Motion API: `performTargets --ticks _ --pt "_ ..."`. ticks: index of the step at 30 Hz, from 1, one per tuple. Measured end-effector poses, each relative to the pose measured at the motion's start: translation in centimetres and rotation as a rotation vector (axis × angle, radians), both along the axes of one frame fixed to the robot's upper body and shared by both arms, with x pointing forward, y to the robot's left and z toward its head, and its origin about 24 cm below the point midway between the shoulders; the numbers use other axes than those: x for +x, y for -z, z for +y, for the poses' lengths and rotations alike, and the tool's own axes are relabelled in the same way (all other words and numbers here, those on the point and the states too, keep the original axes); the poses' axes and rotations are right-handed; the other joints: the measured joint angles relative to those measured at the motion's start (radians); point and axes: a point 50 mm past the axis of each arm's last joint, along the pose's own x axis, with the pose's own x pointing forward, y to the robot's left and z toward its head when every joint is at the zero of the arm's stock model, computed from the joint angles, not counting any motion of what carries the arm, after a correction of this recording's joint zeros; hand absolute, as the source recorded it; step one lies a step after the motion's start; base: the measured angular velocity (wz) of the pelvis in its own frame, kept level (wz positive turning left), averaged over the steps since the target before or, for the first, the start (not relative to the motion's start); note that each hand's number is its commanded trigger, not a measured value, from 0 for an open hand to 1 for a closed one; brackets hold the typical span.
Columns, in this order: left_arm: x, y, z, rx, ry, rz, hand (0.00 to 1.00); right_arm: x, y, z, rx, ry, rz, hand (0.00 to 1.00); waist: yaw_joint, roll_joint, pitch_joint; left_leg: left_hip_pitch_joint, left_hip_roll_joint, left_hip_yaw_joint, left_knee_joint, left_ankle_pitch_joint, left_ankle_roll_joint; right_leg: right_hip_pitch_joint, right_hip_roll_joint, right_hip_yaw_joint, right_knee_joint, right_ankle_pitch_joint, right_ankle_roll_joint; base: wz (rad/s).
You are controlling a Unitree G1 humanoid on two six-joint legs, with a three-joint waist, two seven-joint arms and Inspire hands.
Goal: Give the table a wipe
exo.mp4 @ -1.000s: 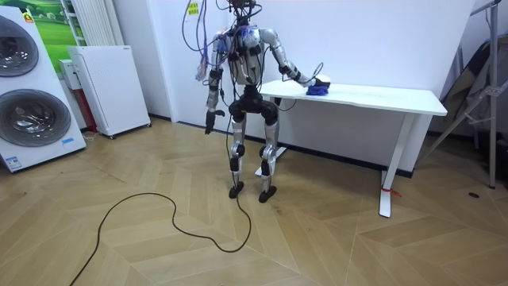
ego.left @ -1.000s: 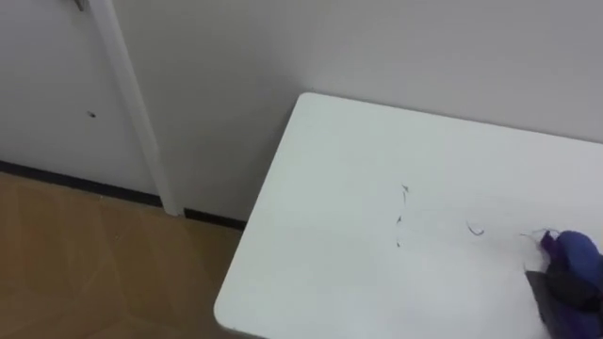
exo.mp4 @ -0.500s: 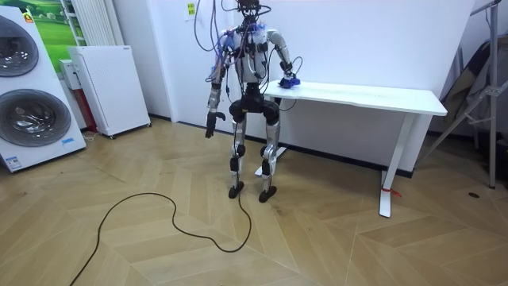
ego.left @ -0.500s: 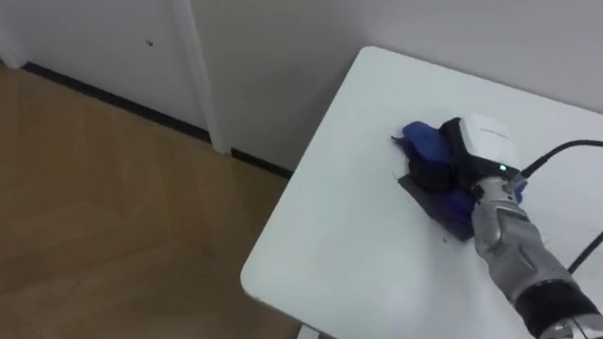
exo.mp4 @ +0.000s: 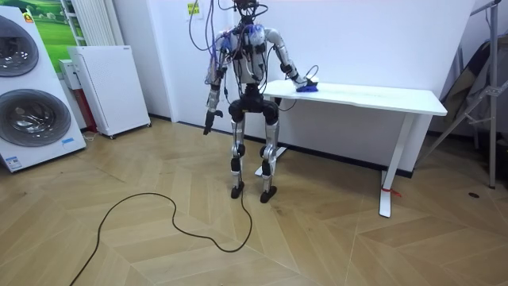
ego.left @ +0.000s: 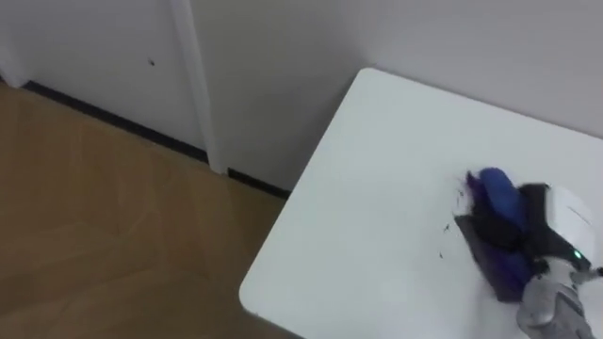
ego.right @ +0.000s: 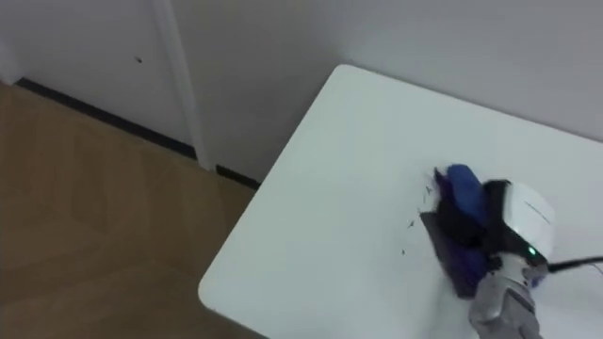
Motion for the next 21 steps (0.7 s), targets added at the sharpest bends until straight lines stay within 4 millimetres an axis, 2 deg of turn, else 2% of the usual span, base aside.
performTargets --ticks 3,6,10,13,16,18,20,21 --pt "-0.2 -0.1 0.2 0.011 -0.019 0.002 0.0 -1.4 0.2 -1.2 0.0 0.076 0.007 1.0 -0.017 0.003 -0.0017 0.001 0.006 0.017 0.0 -0.001 0.0 0.002 0.001 0.001 0.001 -0.001 0.001 -0.02" --pt "-0.8 -0.1 0.2 0.017 -0.022 0.023 0.0 -2.9 0.3 -2.2 -0.007 0.131 0.021 1.0 -0.037 0.015 -0.0087 0.021 0.005 0.017 0.0 -0.001 -0.001 0.018 0.0 0.003 0.001 -0.005 -0.001 -0.02" --pt "-1.1 -0.2 0.3 0.018 -0.028 0.023 0.0 -3.1 0.3 -2.4 -0.015 0.136 0.039 1.0 -0.037 0.016 -0.0097 0.035 0.005 0.02 -0.004 0.0 -0.001 0.026 0.0 0.007 0.005 -0.006 -0.002 -0.04" --pt "-1.6 -0.2 0.2 0.014 -0.02 0.039 0.0 -2.2 0.0 -2.1 -0.026 0.111 0.047 1.0 -0.03 0.018 -0.0096 0.048 0.004 0.025 -0.006 0.0 -0.001 0.027 0.002 0.019 0.007 -0.006 -0.001 -0.13" --pt "-2.0 -0.1 -0.4 -0.001 -0.01 0.052 0.0 -1.1 -0.5 -1.4 -0.044 0.085 0.053 1.0 -0.004 0.029 -0.0065 0.066 0.005 0.032 -0.023 0.0 -0.001 0.024 0.007 0.045 0.01 -0.005 -0.002 -0.37" --pt "-1.7 0.2 -0.9 -0.014 -0.01 0.047 0.0 0.1 -0.9 -0.6 -0.073 0.024 0.068 1.0 0.027 0.037 -0.0032 0.073 0.006 0.032 -0.035 0.0 -0.001 0.006 0.012 0.065 0.024 -0.003 -0.006 -0.47" --pt "-1.2 0.4 -1.3 -0.031 0.003 0.05 0.0 2.7 -1.5 2.0 -0.078 -0.108 0.072 1.0 0.053 0.039 0.0056 0.068 0.009 0.03 -0.037 0.0 -0.002 -0.012 0.017 0.075 0.038 0.0 -0.009 -0.4" --pt "-0.9 0.4 -1.4 -0.035 0.006 0.045 0.0 3.5 -1.7 2.9 -0.082 -0.157 0.072 1.0 0.055 0.039 0.0116 0.067 0.01 0.028 -0.036 0.0 -0.002 -0.016 0.018 0.075 0.042 0.0 -0.01 -0.25"
